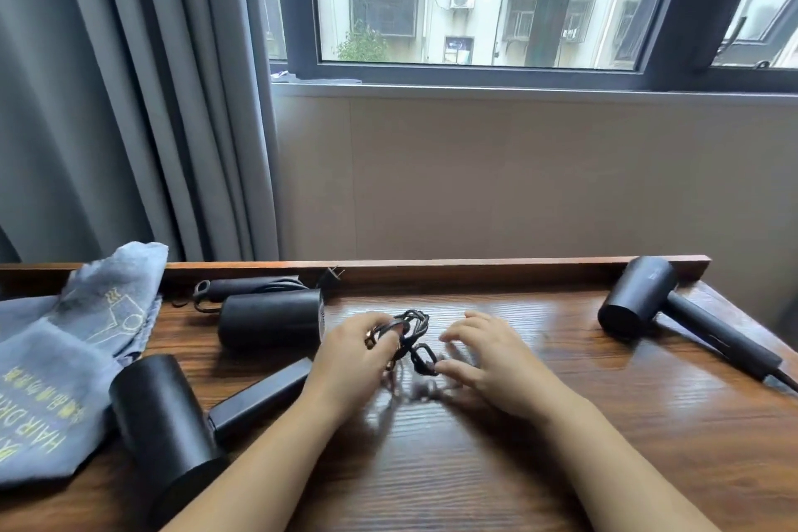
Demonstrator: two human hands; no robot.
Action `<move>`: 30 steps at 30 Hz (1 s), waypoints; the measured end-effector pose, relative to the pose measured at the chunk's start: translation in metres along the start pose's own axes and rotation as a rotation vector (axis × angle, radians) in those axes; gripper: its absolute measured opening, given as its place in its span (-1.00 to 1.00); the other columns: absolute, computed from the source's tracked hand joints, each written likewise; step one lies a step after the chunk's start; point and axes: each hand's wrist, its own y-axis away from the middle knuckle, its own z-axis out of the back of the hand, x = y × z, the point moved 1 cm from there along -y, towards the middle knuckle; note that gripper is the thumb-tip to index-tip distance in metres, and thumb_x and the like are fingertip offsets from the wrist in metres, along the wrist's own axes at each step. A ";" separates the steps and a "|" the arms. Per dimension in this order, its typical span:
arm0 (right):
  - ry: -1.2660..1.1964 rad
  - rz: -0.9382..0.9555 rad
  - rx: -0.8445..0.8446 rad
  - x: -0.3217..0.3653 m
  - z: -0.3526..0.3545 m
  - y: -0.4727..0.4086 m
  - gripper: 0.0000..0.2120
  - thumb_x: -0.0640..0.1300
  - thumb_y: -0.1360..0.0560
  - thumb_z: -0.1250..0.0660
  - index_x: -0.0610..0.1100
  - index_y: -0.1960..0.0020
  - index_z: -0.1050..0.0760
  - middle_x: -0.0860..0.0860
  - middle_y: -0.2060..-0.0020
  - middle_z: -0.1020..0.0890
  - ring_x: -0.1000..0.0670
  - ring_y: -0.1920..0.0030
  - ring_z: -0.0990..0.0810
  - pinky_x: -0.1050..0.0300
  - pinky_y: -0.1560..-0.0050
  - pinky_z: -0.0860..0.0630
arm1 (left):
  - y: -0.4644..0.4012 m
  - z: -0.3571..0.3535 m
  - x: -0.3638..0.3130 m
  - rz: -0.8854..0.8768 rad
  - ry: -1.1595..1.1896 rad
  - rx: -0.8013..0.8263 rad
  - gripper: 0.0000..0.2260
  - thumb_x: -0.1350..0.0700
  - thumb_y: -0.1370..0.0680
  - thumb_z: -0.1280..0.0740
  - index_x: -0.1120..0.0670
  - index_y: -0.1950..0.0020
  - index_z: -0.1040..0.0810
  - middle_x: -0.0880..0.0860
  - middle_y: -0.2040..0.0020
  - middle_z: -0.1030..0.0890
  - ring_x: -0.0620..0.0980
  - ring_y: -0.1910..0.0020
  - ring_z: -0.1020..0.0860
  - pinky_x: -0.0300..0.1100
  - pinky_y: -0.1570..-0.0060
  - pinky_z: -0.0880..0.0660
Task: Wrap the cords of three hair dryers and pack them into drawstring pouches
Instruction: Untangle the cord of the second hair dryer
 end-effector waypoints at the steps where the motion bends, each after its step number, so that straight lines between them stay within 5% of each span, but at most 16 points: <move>1: -0.034 0.014 -0.012 -0.006 0.000 0.001 -0.42 0.43 -0.40 -0.21 0.09 -0.23 -0.54 0.18 -0.17 -0.54 0.12 -0.31 -0.38 0.17 -0.38 -0.26 | 0.000 0.000 0.001 0.019 0.044 -0.033 -0.88 0.04 -0.59 -0.32 -0.08 0.09 -0.64 -0.15 0.19 -0.64 -0.21 0.15 -0.55 -0.39 0.19 -0.36; 4: -0.077 0.083 -0.031 -0.015 -0.002 0.007 -0.72 0.24 -0.46 -0.31 0.09 0.01 -0.62 0.21 0.06 -0.57 0.22 -0.06 -0.43 0.20 -0.15 -0.33 | 0.004 0.000 0.003 0.061 0.184 -0.112 -0.85 0.08 -0.61 -0.31 -0.09 0.07 -0.66 -0.16 0.17 -0.67 -0.25 0.11 -0.58 -0.39 0.15 -0.44; 7: -0.158 0.054 -0.158 -0.012 -0.002 0.009 -0.79 0.13 -0.51 -0.29 0.04 0.09 -0.62 0.22 0.25 -0.56 0.20 0.13 -0.49 0.21 0.08 -0.38 | 0.009 0.001 0.006 0.064 0.230 -0.116 -0.76 0.06 -0.61 -0.31 -0.18 -0.24 -0.54 -0.27 -0.10 -0.60 -0.41 -0.12 -0.49 -0.34 -0.13 -0.45; 11: -0.278 0.064 -0.314 -0.005 0.003 0.010 -0.83 0.10 -0.50 -0.37 0.06 0.05 -0.67 0.24 0.29 -0.56 0.21 0.22 -0.55 0.33 0.18 -0.41 | 0.011 0.003 0.005 -0.303 0.025 -0.082 -0.40 0.17 -0.58 -0.29 -0.24 -0.54 -0.20 -0.18 -0.52 -0.27 -0.18 -0.54 -0.16 -0.17 -0.49 -0.12; 15: -0.306 0.063 -0.539 0.004 0.015 0.014 -0.81 0.13 -0.47 -0.40 0.05 0.10 -0.69 0.21 0.19 -0.57 0.12 0.07 -0.55 0.35 0.06 -0.39 | 0.007 -0.001 0.006 -0.553 -0.226 -0.058 -0.60 0.09 -0.55 -0.31 -0.14 -0.38 -0.46 -0.10 -0.47 -0.39 -0.04 -0.54 -0.22 -0.04 -0.47 -0.10; 18: -0.338 0.004 -0.685 0.017 0.021 0.016 -0.81 0.13 -0.42 -0.49 0.03 0.11 -0.68 0.09 0.05 -0.55 0.04 -0.09 -0.51 0.26 -0.09 -0.42 | 0.008 0.001 0.000 -0.536 -0.180 -0.109 -0.71 -0.09 -0.53 -0.32 -0.07 -0.21 -0.61 -0.07 -0.31 -0.53 -0.04 -0.30 -0.46 -0.04 -0.30 -0.34; 21: -0.640 -0.124 -0.748 0.029 0.024 0.018 -0.71 0.05 -0.34 -0.53 0.07 0.01 -0.53 0.02 0.03 -0.56 0.07 -0.01 -0.58 0.32 -0.03 -0.49 | 0.011 0.002 -0.007 -0.518 -0.075 -0.151 -0.77 -0.05 -0.55 -0.34 0.00 -0.12 -0.67 -0.06 -0.22 -0.58 -0.10 -0.15 -0.55 -0.12 -0.16 -0.50; 25: -1.054 -0.218 -0.811 0.030 0.025 0.014 -0.65 -0.23 -0.48 -0.44 0.07 -0.13 -0.39 0.14 -0.01 -0.61 0.27 0.04 -0.58 0.34 -0.07 -0.48 | 0.014 0.004 -0.011 -0.443 0.070 -0.135 -0.80 -0.05 -0.53 -0.37 0.00 -0.06 -0.69 -0.15 -0.18 -0.59 -0.14 -0.20 -0.55 -0.19 -0.18 -0.50; 28: -1.207 -0.230 -0.845 0.029 0.023 0.008 -0.60 -0.29 -0.47 -0.45 0.04 -0.16 -0.41 0.04 -0.04 -0.61 0.08 -0.06 -0.60 0.06 -0.21 -0.51 | 0.014 0.004 -0.012 -0.420 0.131 -0.060 -0.86 -0.04 -0.51 -0.39 -0.02 0.01 -0.65 -0.23 -0.20 -0.55 -0.17 -0.25 -0.52 -0.32 -0.21 -0.43; 30: -1.205 -0.234 -0.839 0.032 0.025 0.004 -0.61 -0.32 -0.46 -0.45 0.00 -0.15 -0.42 0.02 0.02 -0.63 0.06 0.00 -0.61 0.08 -0.09 -0.56 | 0.015 0.004 -0.012 -0.398 0.184 0.005 -0.88 -0.05 -0.50 -0.39 -0.04 0.03 -0.62 -0.23 -0.23 -0.53 -0.16 -0.29 -0.49 -0.41 -0.23 -0.36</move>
